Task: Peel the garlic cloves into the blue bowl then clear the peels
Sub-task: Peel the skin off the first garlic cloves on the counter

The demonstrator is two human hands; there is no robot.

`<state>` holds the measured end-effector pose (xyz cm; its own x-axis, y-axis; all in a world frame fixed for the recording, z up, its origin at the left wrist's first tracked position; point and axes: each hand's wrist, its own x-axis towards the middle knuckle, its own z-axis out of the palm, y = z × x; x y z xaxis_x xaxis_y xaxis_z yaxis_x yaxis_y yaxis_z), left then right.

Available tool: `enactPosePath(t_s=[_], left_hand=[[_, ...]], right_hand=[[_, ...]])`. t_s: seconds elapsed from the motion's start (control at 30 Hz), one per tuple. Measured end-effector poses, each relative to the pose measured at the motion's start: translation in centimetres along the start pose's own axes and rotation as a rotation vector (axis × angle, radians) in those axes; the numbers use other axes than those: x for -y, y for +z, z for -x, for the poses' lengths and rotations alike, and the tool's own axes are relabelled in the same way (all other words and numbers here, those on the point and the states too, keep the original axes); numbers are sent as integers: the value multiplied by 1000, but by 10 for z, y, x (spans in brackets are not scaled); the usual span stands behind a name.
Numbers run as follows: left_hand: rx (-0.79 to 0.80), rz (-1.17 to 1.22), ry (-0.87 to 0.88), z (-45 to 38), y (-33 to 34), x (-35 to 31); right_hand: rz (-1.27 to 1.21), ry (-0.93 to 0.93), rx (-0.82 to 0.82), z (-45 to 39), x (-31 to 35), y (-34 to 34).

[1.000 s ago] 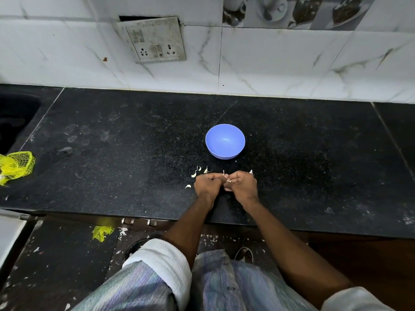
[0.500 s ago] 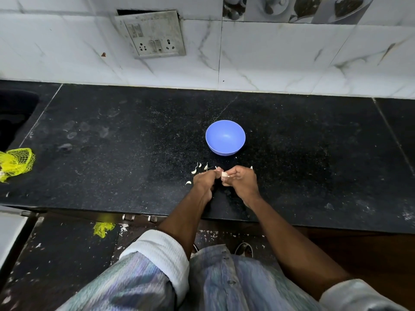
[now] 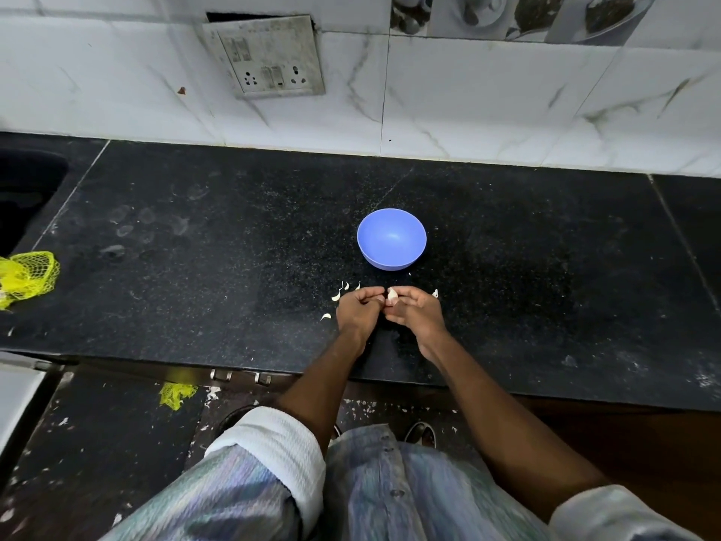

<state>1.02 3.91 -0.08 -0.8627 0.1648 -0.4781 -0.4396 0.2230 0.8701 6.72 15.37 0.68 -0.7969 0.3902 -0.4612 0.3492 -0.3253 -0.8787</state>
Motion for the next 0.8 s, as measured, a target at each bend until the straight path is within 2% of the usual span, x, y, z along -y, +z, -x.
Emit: enactPosePath(t_s=[0.27, 0.6, 0.8], left_hand=[[-3, -167, 222, 4, -6, -6], [-56, -338, 333, 7, -8, -11], [41, -494, 417, 4, -14, -10]], right_hand=[[-10, -22, -14, -3, 0, -6], [83, -53, 11, -9, 1, -2], [192, -73, 29, -10, -2, -4]])
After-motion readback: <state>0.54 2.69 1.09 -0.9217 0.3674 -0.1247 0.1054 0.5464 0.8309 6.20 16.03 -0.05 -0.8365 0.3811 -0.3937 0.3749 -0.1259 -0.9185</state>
